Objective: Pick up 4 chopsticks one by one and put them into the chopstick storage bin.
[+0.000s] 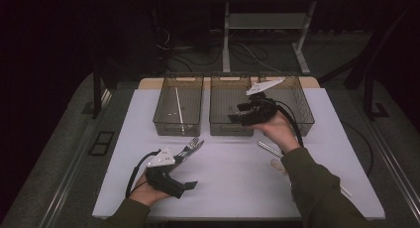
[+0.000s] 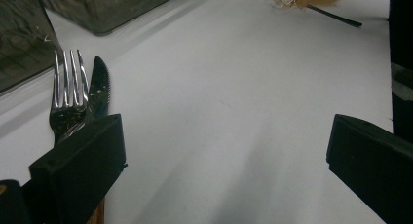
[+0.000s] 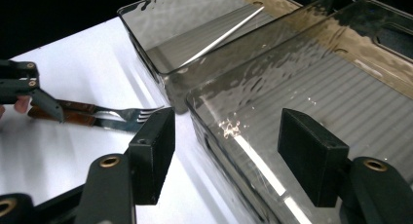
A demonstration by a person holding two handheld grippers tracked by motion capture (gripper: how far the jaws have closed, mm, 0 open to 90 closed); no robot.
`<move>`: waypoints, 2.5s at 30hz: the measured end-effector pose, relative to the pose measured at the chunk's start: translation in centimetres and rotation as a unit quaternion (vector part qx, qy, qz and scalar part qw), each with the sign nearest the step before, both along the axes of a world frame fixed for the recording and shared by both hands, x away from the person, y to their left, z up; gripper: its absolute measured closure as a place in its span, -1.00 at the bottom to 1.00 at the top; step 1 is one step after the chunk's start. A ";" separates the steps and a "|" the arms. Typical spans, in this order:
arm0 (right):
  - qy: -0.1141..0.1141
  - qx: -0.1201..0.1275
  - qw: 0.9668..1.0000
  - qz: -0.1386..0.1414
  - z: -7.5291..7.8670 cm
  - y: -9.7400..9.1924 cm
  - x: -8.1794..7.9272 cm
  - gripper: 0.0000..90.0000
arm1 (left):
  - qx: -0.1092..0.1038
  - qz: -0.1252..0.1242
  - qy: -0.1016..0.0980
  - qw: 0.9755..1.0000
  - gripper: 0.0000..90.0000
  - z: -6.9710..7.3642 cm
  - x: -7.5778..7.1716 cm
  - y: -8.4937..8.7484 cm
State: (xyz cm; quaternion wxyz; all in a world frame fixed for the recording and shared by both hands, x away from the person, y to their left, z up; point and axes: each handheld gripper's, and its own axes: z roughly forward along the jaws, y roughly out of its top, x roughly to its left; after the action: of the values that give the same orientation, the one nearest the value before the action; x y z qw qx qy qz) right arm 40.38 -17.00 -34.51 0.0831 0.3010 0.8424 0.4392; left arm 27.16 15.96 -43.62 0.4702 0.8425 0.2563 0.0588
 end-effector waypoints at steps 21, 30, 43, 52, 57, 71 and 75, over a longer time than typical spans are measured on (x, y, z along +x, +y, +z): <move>-0.002 0.008 1.000 -0.025 -2.0 -8.8 -4.7 -0.19 | 0.001 0.002 0.004 1.000 -1.00 -0.1 0.0 -0.1; 0.002 -0.002 0.999 -0.046 -2.9 -11.9 -6.7 -0.05 | 0.002 0.001 0.001 1.000 -1.00 0.0 0.0 -0.2; 0.023 -0.021 0.996 -0.080 -4.0 -15.8 -9.6 0.34 | 0.000 0.001 -0.003 1.000 -1.00 0.1 -0.2 -0.1; 0.044 -0.059 0.993 -0.096 -4.4 -17.7 -11.5 0.45 | 0.001 0.001 -0.003 1.000 -1.00 0.1 -0.2 -0.1; 0.052 -0.085 0.990 -0.100 -4.9 -18.6 -12.2 0.53 | 0.001 0.001 -0.003 1.000 -1.00 0.1 -0.2 -0.1; 0.098 -0.172 0.972 -0.126 -6.5 -21.1 -12.5 0.72 | 0.002 0.000 -0.002 1.000 -1.00 0.1 -0.2 -0.2; 0.118 -0.198 0.965 -0.123 -6.9 -21.1 -12.3 0.73 | 0.002 -0.001 -0.001 1.000 -1.00 0.1 -0.2 -0.2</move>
State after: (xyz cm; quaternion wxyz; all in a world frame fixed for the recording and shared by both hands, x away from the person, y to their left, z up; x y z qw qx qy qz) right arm 28.09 -38.06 -41.45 0.0944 0.4293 0.8729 0.2118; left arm 26.97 15.72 -43.57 0.4687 0.8437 0.2550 0.0598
